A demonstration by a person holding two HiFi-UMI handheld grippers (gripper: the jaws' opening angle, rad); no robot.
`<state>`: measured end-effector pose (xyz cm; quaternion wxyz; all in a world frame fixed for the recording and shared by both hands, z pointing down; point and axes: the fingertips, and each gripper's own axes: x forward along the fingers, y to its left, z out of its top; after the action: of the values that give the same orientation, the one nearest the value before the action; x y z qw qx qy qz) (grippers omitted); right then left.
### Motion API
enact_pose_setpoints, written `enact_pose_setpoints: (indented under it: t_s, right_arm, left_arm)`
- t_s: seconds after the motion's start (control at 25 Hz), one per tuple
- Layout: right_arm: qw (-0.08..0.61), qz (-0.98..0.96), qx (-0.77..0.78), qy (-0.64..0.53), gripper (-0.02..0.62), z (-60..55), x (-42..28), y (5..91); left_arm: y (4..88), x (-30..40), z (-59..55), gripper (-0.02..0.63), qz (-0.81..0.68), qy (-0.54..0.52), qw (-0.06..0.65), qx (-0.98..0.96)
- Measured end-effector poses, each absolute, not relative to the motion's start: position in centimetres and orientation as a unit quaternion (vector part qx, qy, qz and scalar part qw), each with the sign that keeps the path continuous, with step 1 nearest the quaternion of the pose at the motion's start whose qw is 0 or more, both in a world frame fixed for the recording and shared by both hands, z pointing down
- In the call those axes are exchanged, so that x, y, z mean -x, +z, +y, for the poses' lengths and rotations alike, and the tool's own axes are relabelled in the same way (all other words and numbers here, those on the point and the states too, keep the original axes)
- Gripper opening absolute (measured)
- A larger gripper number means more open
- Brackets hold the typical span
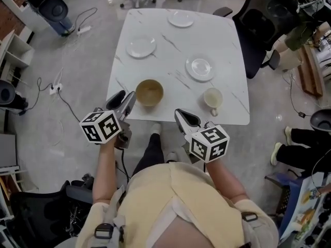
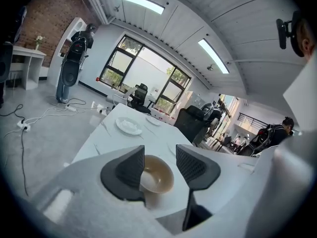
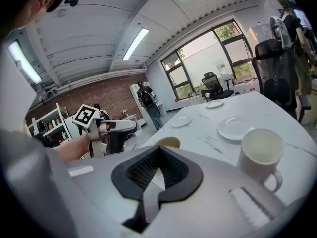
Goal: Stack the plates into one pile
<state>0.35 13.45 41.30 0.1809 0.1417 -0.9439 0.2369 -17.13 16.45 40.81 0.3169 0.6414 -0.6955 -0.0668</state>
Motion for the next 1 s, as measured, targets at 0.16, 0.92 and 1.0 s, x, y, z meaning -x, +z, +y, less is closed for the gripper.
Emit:
enact_pose_setpoints:
  t_s: [0.16, 0.92, 1.0]
  right_arm:
    - [0.185, -0.94, -0.156, 0.24, 0.003, 10.5, 2.3, 41.7]
    - [0.232, -0.911, -0.224, 0.257, 0.003, 1.1, 9.8, 45.7]
    - [0.239, -0.908, -0.228, 0.259, 0.003, 0.6, 10.2, 46.2]
  left_arm:
    - [42.1, 20.6, 13.2, 0.198, -0.697, -0.064, 0.328, -0.635]
    - [49.4, 31.7, -0.1, 0.198, -0.684, -0.006, 0.374, -0.626]
    - [50.3, 32.8, -0.7, 0.198, -0.687, -0.001, 0.38, -0.619]
